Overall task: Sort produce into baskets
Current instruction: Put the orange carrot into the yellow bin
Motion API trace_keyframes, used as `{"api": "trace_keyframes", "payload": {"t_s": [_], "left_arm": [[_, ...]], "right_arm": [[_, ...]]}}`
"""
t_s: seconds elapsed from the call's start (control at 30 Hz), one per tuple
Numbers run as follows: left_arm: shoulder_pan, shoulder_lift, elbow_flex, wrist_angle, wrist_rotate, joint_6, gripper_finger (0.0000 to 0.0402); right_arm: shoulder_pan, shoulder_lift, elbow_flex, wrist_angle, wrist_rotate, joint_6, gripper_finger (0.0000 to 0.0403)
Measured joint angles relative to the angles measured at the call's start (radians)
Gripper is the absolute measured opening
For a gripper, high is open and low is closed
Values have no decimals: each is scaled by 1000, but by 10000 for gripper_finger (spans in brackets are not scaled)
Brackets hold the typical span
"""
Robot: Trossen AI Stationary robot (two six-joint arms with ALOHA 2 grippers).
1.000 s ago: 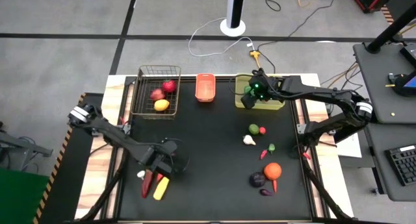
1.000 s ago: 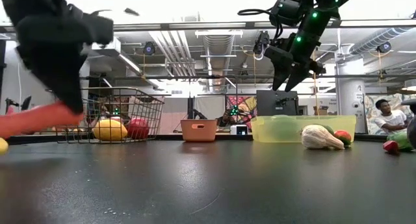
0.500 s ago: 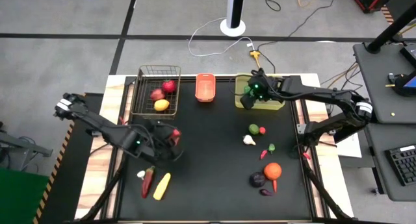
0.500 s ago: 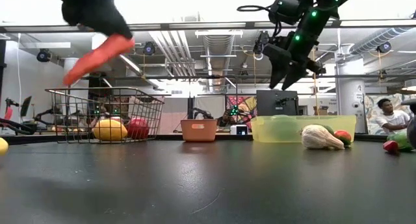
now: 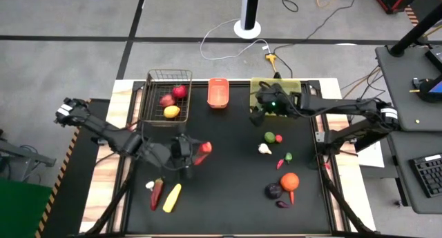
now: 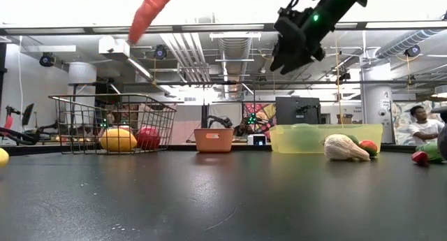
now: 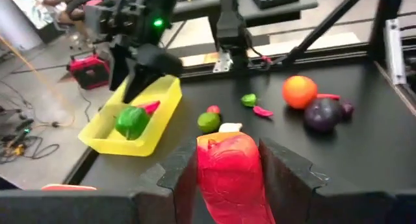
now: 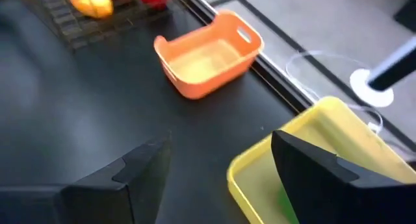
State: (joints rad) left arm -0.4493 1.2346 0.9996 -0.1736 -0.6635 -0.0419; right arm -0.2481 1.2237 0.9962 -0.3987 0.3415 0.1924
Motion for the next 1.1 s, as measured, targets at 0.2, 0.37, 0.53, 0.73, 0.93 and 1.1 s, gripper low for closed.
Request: {"api": "trace_keyframes", "payload": {"t_s": [0.2, 0.37, 0.53, 0.73, 0.93, 1.1], "left_arm": [[56, 26, -50, 96, 52, 40, 131], [108, 30, -163, 342, 248, 99, 131], [129, 29, -268, 557, 256, 138, 131], [129, 29, -347, 705, 263, 154, 131], [135, 29, -396, 776, 229, 154, 131], [138, 28, -393, 779, 120, 156, 131]], "right_arm": [[111, -19, 0, 42, 2, -43, 255], [229, 0, -1, 109, 2, -82, 258], [337, 43, -5, 222, 0, -140, 254], [405, 122, -8, 386, -14, -221, 271], [405, 202, -8, 514, -162, -212, 305], [402, 274, -8, 642, -167, -199, 328]]}}
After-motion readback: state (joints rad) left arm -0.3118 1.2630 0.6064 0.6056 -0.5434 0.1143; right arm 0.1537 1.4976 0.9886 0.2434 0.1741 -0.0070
